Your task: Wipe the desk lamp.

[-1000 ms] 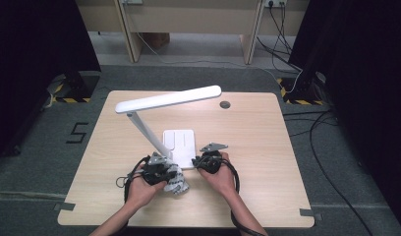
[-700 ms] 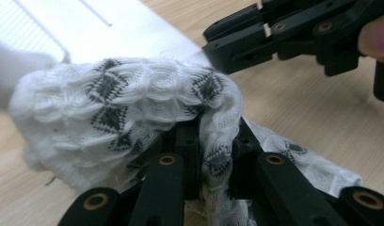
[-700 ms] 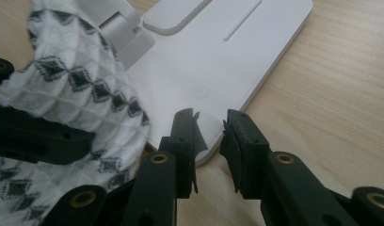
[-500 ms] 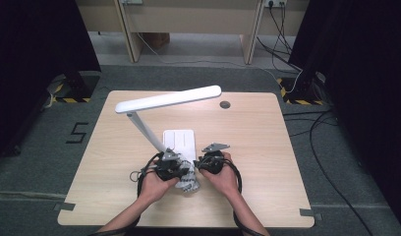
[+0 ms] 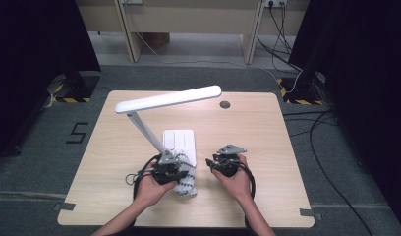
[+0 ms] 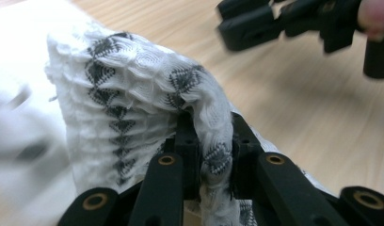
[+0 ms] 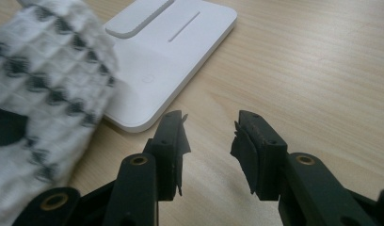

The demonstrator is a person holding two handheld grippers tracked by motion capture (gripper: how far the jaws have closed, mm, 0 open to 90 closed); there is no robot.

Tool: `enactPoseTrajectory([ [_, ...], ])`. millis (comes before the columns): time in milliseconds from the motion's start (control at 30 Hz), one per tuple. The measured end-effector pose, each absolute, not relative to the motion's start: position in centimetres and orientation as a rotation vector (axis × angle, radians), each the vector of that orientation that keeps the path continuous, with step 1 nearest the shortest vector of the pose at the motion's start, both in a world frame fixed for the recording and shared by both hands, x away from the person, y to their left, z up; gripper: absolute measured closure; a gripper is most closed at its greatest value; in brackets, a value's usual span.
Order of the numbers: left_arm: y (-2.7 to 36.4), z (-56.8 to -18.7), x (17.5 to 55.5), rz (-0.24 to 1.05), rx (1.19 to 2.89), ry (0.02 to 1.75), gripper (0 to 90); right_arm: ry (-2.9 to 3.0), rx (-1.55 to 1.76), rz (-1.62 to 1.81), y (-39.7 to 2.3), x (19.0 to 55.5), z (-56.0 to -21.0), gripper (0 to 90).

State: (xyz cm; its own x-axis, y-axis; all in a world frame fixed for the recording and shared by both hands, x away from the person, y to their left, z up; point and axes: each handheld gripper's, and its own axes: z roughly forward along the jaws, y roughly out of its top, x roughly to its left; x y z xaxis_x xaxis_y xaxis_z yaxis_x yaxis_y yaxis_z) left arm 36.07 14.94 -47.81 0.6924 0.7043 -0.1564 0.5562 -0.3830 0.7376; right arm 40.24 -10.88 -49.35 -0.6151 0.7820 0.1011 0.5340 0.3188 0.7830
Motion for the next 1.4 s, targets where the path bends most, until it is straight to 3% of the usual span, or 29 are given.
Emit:
enactPoseTrajectory([
  [167,19.5,-47.5,34.9,0.209,2.048,1.056,77.8,2.285,1.173,1.199,-10.9,39.7,-49.3,61.4],
  [733,27.0,-46.5,34.9,0.349,1.961,1.263,78.7,2.284,1.169,1.201,-11.0,39.0,-49.3,61.2],
  [1133,24.8,-46.5,42.6,0.540,1.914,1.099,78.4,2.276,1.182,1.211,-10.8,39.1,-49.6,61.2],
  [1400,24.2,-47.8,46.5,0.539,1.853,1.099,78.1,2.278,1.197,1.208,-11.2,39.1,-50.0,61.2],
])
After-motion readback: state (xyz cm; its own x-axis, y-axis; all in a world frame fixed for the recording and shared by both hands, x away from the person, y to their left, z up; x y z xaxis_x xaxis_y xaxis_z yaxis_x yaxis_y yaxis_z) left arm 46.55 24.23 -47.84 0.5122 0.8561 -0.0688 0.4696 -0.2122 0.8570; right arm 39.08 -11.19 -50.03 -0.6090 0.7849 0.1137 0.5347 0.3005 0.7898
